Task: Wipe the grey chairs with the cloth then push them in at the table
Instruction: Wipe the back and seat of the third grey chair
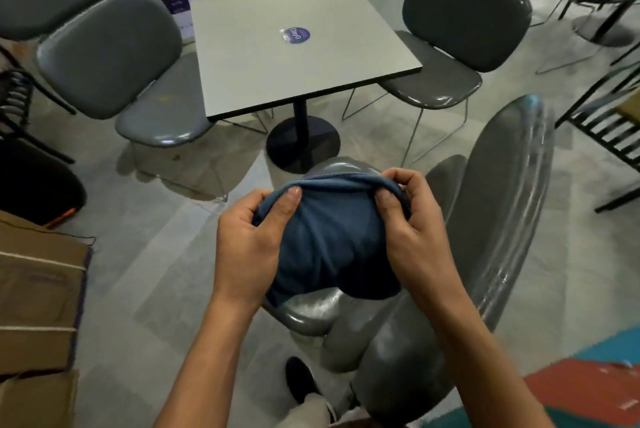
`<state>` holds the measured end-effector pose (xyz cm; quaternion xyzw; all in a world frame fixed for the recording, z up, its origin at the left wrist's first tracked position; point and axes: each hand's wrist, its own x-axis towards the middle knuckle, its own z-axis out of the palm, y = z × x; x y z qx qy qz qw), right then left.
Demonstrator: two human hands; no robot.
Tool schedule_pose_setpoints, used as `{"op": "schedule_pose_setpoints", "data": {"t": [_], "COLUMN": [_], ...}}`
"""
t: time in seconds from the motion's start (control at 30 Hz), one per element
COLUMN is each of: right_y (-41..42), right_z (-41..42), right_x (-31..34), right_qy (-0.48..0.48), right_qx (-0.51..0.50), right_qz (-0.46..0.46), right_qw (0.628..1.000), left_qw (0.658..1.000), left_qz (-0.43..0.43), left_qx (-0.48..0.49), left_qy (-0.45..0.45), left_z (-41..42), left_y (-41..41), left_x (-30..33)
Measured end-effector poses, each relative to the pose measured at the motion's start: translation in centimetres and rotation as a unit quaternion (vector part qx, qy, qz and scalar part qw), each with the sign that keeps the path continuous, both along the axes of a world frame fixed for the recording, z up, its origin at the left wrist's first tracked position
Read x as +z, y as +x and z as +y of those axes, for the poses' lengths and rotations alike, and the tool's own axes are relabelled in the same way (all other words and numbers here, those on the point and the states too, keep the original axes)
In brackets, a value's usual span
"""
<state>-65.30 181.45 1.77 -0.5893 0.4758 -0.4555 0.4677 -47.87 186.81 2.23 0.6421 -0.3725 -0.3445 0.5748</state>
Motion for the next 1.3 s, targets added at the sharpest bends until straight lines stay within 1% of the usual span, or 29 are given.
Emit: {"op": "schedule_pose_setpoints", "data": {"t": [0.17, 0.3, 0.43, 0.53, 0.63, 0.83, 0.93, 1.1, 1.3], "right_y": [-1.7, -2.3, -1.6, -0.4, 1.7, 4.6, 5.5, 6.8, 9.6], "right_z": [1.0, 1.5, 1.4, 1.1, 1.3, 2.8, 4.6, 8.9, 14.9], "right_x": [0.1, -0.1, 0.1, -0.3, -0.3, -0.4, -0.6, -2.3, -5.0], "right_qy": [0.003, 0.011, 0.007, 0.014, 0.015, 0.013, 0.014, 0.047, 0.083], "right_qx": [-0.032, -0.060, -0.112, -0.172, -0.230, -0.325, -0.367, -0.419, -0.463], "right_qz": [-0.003, 0.006, 0.012, 0.039, 0.035, 0.028, 0.025, 0.006, -0.010], "right_qw": [0.999, 0.998, 0.994, 0.984, 0.972, 0.945, 0.930, 0.907, 0.882], "left_qw": [0.999, 0.996, 0.991, 0.980, 0.965, 0.931, 0.913, 0.890, 0.875], "left_qz": [0.019, 0.007, 0.013, 0.010, 0.015, -0.017, -0.019, -0.025, -0.040], "left_qx": [-0.033, -0.084, -0.134, -0.201, -0.262, -0.363, -0.407, -0.456, -0.481], "left_qy": [0.006, 0.006, 0.015, 0.012, 0.001, -0.017, -0.024, -0.005, 0.039], "left_z": [-0.7, -1.6, -3.5, -5.6, -7.5, -9.7, -9.4, -7.0, -1.9], "left_y": [-1.2, -1.6, -0.9, 0.6, 2.4, 4.8, 4.9, 5.3, 7.3], "left_x": [-0.2, -0.4, -0.4, -0.6, -0.4, -0.5, -0.7, -1.7, -3.4]}}
